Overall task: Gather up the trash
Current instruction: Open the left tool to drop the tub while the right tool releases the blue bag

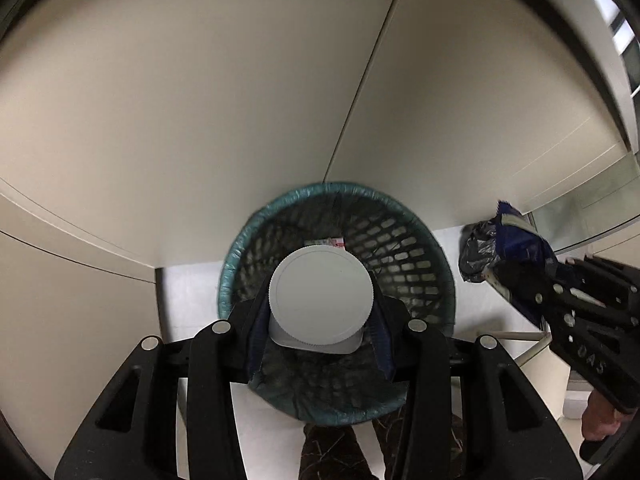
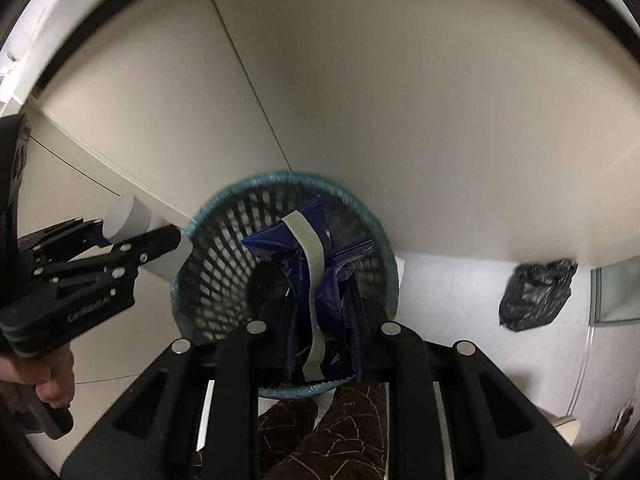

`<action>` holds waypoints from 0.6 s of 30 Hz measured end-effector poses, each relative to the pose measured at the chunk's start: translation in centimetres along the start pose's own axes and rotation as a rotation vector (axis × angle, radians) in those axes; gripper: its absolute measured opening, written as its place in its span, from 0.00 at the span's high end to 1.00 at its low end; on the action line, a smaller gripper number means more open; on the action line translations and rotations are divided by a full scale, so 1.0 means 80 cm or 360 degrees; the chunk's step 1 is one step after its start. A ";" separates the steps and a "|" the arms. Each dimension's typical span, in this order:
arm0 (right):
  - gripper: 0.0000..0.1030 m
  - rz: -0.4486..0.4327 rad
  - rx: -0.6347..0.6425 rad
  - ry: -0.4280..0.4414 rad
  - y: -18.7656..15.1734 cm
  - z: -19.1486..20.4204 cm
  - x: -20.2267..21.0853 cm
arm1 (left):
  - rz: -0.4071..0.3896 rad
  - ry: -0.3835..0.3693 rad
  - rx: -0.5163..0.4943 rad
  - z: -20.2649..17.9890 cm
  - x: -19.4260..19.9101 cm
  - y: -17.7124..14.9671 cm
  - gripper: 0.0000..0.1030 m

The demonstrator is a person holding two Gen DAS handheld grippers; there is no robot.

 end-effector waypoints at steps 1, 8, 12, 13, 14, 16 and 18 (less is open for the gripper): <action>0.81 0.0012 -0.0002 -0.0003 -0.002 -0.002 -0.004 | 0.0012 0.0001 0.0003 0.000 -0.010 -0.001 0.59; 0.81 0.0071 -0.0037 0.0008 -0.023 -0.011 -0.014 | 0.0093 -0.0016 0.0008 -0.008 -0.051 -0.014 0.59; 0.81 0.0078 -0.0045 0.0012 -0.030 -0.019 -0.015 | 0.0101 -0.0013 -0.0002 -0.016 -0.055 -0.019 0.58; 0.81 0.0079 -0.0049 0.0013 -0.031 -0.021 -0.014 | 0.0096 -0.0009 0.0003 -0.017 -0.054 -0.020 0.57; 0.81 0.0079 -0.0051 0.0013 -0.032 -0.022 -0.013 | 0.0099 -0.0006 0.0006 -0.018 -0.055 -0.021 0.56; 0.81 0.0077 -0.0056 0.0016 -0.032 -0.025 -0.012 | 0.0086 -0.0016 0.0016 -0.017 -0.052 -0.021 0.50; 0.81 0.0074 -0.0050 0.0016 -0.030 -0.024 -0.009 | 0.0050 -0.0014 0.0022 -0.016 -0.045 -0.022 0.42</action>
Point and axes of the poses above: each gripper's, at about its wrist camera, not at the fingertips, and x roughly against the way its jaws point, z to its left, y to its top, the point moved 1 cm from there along -x, roughly the way its jaws point
